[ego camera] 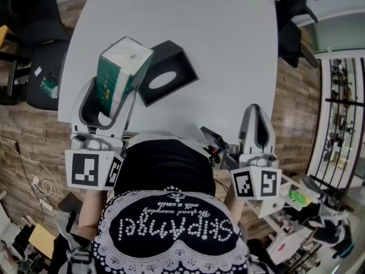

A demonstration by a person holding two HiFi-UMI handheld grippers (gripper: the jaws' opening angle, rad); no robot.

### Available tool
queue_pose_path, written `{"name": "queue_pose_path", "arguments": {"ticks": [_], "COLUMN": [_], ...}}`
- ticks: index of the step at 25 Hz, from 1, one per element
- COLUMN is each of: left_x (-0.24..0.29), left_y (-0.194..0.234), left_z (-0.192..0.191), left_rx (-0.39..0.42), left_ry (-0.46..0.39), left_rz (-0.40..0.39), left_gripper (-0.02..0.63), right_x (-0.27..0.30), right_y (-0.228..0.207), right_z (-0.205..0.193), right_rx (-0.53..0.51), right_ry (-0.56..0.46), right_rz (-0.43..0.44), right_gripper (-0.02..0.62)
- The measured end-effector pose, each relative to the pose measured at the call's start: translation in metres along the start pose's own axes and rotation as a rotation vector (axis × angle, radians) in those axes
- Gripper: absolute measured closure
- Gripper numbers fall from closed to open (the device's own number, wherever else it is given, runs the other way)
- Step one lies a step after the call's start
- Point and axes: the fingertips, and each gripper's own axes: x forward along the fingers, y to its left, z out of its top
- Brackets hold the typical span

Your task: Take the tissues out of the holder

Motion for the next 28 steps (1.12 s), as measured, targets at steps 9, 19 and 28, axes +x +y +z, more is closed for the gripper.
{"name": "queue_pose_path", "arguments": {"ticks": [9, 19, 28], "left_x": [0.0000, 0.0011, 0.0014], "left_y": [-0.0002, -0.0001, -0.0016], "left_z": [0.0008, -0.0009, 0.0012], "left_rx": [0.001, 0.001, 0.003], "left_ry": [-0.002, 0.008, 0.009], "left_rz": [-0.001, -0.006, -0.008], "left_gripper": [0.256, 0.256, 0.256], "right_x": [0.0009, 0.0025, 0.0026], "right_y": [0.0003, -0.0001, -0.0010], "right_z": [-0.0013, -0.0027, -0.0019], "right_rx": [0.008, 0.005, -0.008], "right_ry": [0.005, 0.015, 0.024], "right_rz": [0.004, 0.004, -0.001], "right_gripper": [0.560, 0.560, 0.560]}}
